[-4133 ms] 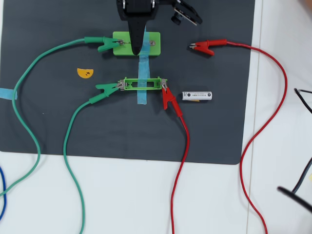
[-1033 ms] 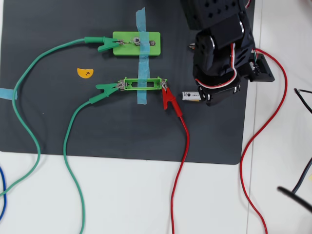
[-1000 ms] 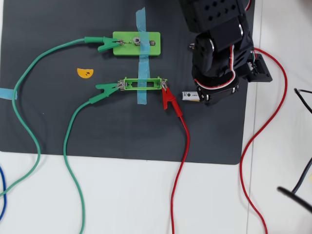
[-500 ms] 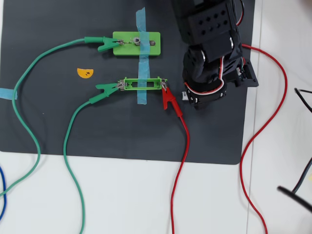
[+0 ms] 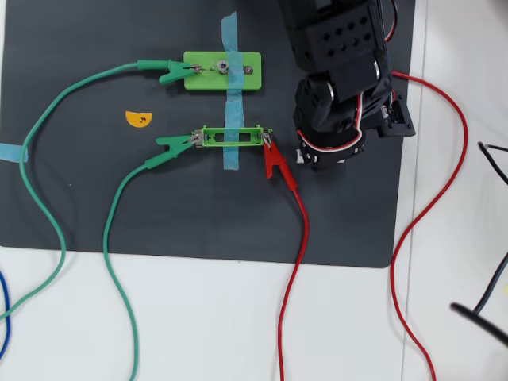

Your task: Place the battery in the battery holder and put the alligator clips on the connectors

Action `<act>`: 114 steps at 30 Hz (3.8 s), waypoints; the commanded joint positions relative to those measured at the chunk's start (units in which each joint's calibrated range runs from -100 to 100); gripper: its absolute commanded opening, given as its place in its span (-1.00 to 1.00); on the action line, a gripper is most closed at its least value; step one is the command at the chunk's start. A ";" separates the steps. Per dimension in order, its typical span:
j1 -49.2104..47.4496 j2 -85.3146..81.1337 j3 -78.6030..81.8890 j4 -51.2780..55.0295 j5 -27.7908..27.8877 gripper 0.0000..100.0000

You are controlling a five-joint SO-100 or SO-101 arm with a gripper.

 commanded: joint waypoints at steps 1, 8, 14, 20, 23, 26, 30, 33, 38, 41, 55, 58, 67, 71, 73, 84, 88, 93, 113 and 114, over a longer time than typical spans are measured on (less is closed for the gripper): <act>0.08 -0.30 -1.67 0.34 -0.17 -0.84; 0.08 -0.30 -1.76 0.43 -0.17 -0.84; 0.08 -0.22 -1.85 0.17 -0.17 -0.84; 0.18 0.12 -2.11 0.00 -0.17 -0.84; 0.28 2.25 -2.55 -0.09 -0.17 -0.84; 0.39 3.19 -2.55 -0.17 -0.17 -0.84; 0.49 3.27 -2.64 -0.17 -0.01 -0.84; 0.49 3.53 -2.64 -0.17 0.04 -0.84; 0.49 4.04 -3.60 0.26 0.15 -0.84; 0.28 4.21 -4.83 0.34 0.09 -0.85; 0.18 4.21 -4.48 0.34 0.25 -0.98; 0.18 4.21 -4.39 0.34 0.25 -0.98; 0.59 4.12 -4.30 -0.09 -0.06 -0.98; 0.28 3.02 -3.43 -0.34 -0.11 -0.98; 0.28 2.25 -3.51 -0.34 -0.11 -0.98; 0.89 -13.66 4.21 -0.43 -0.06 -0.98; 0.99 -18.25 6.75 -0.43 0.15 -0.98; 4.12 -22.16 9.21 -0.43 0.30 -0.98; 21.69 -40.54 28.94 -9.80 6.87 -0.98; 22.90 -40.62 29.47 -9.88 6.87 -0.98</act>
